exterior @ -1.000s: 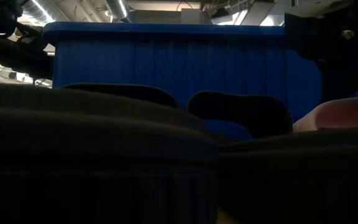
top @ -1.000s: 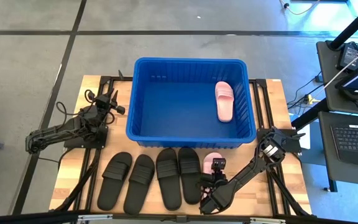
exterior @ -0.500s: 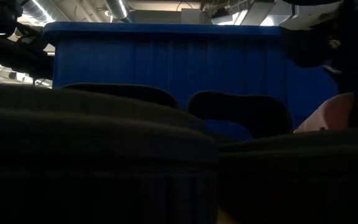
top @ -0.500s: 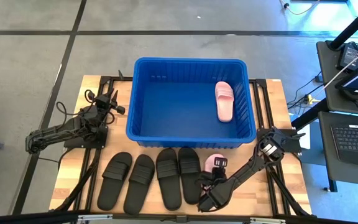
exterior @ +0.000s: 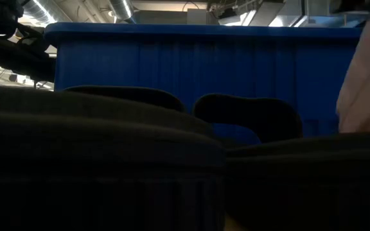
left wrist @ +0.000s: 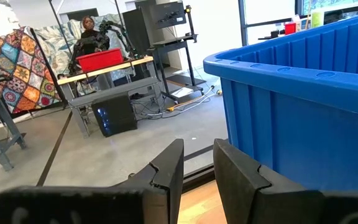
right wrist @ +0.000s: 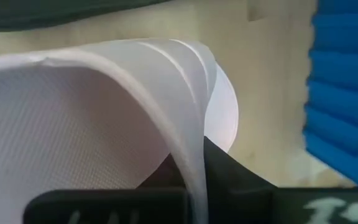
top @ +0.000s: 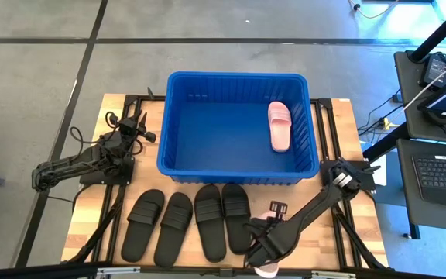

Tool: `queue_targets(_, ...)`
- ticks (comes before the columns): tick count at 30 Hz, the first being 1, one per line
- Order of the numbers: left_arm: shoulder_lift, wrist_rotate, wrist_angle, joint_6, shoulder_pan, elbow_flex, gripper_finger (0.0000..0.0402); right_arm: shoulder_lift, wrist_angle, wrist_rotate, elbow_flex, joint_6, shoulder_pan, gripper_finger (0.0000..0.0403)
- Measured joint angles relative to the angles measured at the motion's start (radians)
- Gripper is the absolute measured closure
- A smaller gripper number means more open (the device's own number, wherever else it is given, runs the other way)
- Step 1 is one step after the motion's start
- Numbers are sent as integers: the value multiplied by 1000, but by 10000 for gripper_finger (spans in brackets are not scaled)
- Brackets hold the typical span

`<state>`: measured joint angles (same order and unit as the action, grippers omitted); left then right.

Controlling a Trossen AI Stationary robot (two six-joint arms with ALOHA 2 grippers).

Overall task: Pick and place slides into bin
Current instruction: Put the pink slipper into the blue bin

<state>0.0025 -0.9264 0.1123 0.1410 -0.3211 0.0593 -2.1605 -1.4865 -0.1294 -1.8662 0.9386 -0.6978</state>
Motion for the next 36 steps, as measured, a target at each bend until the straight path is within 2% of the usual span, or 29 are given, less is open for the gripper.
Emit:
queue_targets(2,0,0,0,-1,0,0,319,34,2,28,-21,1,0,391)
queue_targets(10,0,3,0,-1,0,0,319,155,-17,26,-156,25,34,391)
queue_targets(16,0,4,0,-2,0,0,319,199,-74,-57,-304,17,87,391)
queue_targets(23,0,5,0,-1,0,0,319,203,-77,-146,-493,-223,158,391)
queue_targets(29,0,5,0,-1,0,0,319,275,-83,-295,-471,-347,257,391)
queue_targets(36,0,5,0,-1,0,0,319,299,-84,-406,-471,-672,400,391)
